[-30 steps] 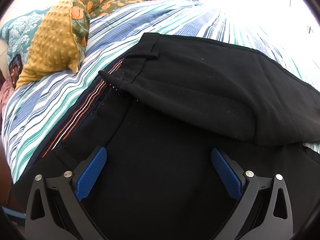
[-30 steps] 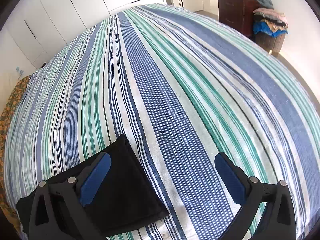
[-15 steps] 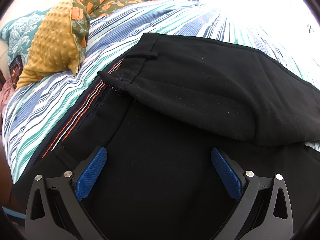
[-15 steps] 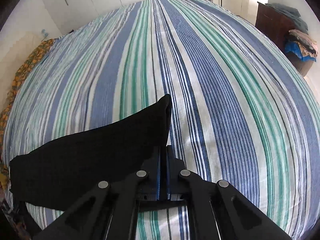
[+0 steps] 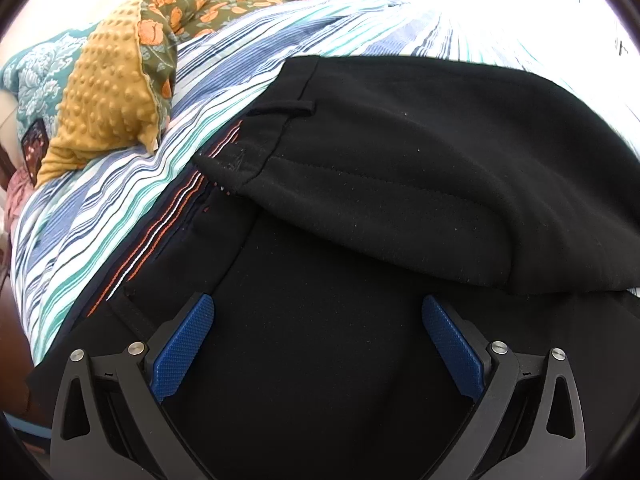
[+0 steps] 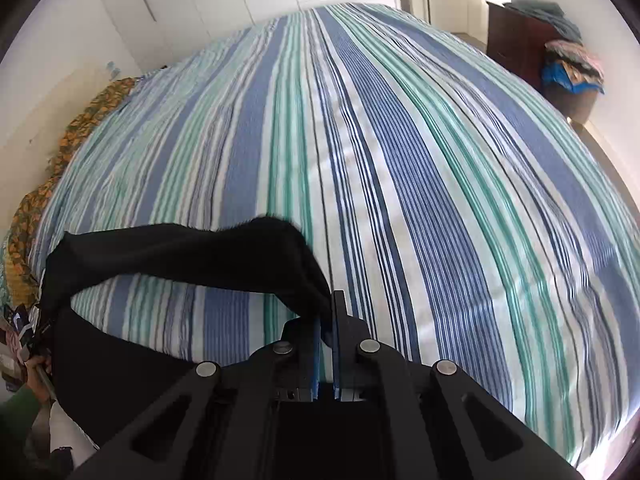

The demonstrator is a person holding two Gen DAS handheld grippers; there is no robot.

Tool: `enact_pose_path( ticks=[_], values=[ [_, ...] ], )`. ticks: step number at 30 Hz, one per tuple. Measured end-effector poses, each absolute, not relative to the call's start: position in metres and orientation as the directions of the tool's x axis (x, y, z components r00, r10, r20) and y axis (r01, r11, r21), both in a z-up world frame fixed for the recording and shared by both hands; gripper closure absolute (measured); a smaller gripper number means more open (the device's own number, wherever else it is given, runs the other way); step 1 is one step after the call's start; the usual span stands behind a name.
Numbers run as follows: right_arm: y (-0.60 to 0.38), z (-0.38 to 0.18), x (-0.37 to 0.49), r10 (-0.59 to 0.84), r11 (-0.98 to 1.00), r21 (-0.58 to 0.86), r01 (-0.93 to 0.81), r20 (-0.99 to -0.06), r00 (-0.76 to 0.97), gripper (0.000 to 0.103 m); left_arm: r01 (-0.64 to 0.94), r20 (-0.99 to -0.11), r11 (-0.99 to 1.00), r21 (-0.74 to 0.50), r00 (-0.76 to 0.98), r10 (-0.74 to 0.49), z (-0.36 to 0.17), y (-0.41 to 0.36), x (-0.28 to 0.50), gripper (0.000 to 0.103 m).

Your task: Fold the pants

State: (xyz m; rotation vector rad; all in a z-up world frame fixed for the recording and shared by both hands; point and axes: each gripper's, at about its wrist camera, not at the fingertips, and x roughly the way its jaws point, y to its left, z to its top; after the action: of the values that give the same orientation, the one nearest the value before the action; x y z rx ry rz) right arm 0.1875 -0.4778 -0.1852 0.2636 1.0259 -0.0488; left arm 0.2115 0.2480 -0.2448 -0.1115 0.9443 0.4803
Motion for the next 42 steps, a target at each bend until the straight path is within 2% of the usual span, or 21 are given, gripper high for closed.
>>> enact_pose_path(
  ticks=[1,3,4,11,13,15,18,19,21,24,27,29,32,36,42],
  values=[
    [-0.476,-0.196,0.182,0.061,0.967,0.174,0.186,-0.868,0.493,0.094,-0.442,-0.801,0.890,0.112,0.490,0.344,-0.245,0.249,0.212,0.001],
    [-0.475,-0.210,0.175,0.008,0.967,0.116,0.226,-0.904,0.428,0.040,-0.442,-0.802,0.891,0.106,0.492,0.339,-0.245,0.251,0.211,0.001],
    [-0.477,-0.211,0.171,-0.020,0.964,0.096,0.248,-0.904,0.426,0.034,-0.442,-0.802,0.891,0.106,0.492,0.339,-0.244,0.252,0.212,0.001],
    [-0.468,-0.171,0.134,-0.043,0.951,0.121,0.284,-0.859,0.510,0.032,-0.443,-0.809,0.888,0.121,0.475,0.347,-0.243,0.252,0.213,0.000],
    [-0.459,-0.165,0.123,0.023,0.940,0.204,0.273,-0.839,0.544,0.027,-0.440,-0.822,0.888,0.133,0.452,0.347,-0.240,0.252,0.216,0.000],
    [-0.442,-0.164,0.119,0.114,0.924,0.297,0.239,-0.814,0.570,0.026,-0.436,-0.843,0.889,0.139,0.419,0.337,-0.230,0.248,0.217,0.001],
    [-0.420,-0.176,0.116,0.250,0.875,0.437,0.207,-0.774,0.581,0.025,-0.407,-0.853,0.913,0.027,0.467,0.233,-0.208,0.236,0.204,0.001],
    [-0.413,-0.180,0.114,0.256,0.868,0.449,0.214,-0.772,0.582,0.022,-0.386,-0.848,0.922,-0.018,0.494,0.190,-0.199,0.227,0.197,0.001],
    [-0.401,-0.189,0.111,0.238,0.867,0.444,0.227,-0.768,0.594,0.017,-0.343,-0.835,0.936,-0.079,0.536,0.126,-0.184,0.207,0.182,0.001],
    [-0.388,-0.194,0.099,0.243,0.848,0.471,0.245,-0.754,0.610,0.017,-0.286,-0.814,0.942,-0.174,0.580,0.026,-0.171,0.173,0.159,0.001],
    [-0.374,-0.180,0.083,0.169,0.874,0.417,0.250,-0.743,0.648,0.017,-0.252,-0.813,0.938,-0.236,0.581,-0.049,-0.176,0.142,0.144,0.001],
    [-0.367,-0.175,0.077,0.170,0.885,0.407,0.228,-0.736,0.655,0.017,-0.239,-0.819,0.937,-0.254,0.568,-0.077,-0.183,0.125,0.142,0.001],
    [-0.360,-0.179,0.077,0.262,0.863,0.471,0.181,-0.725,0.637,0.017,-0.226,-0.836,0.944,-0.238,0.542,-0.081,-0.195,0.106,0.144,0.001],
    [-0.347,-0.189,0.079,0.355,0.840,0.529,0.122,-0.705,0.614,0.017,-0.207,-0.842,0.965,-0.159,0.539,-0.024,-0.205,0.092,0.142,0.001],
    [-0.336,-0.223,0.086,0.326,0.860,0.486,0.158,-0.759,0.564,0.017,-0.144,-0.858,0.989,-0.020,0.510,0.057,-0.223,0.080,0.148,0.001]
  ],
)
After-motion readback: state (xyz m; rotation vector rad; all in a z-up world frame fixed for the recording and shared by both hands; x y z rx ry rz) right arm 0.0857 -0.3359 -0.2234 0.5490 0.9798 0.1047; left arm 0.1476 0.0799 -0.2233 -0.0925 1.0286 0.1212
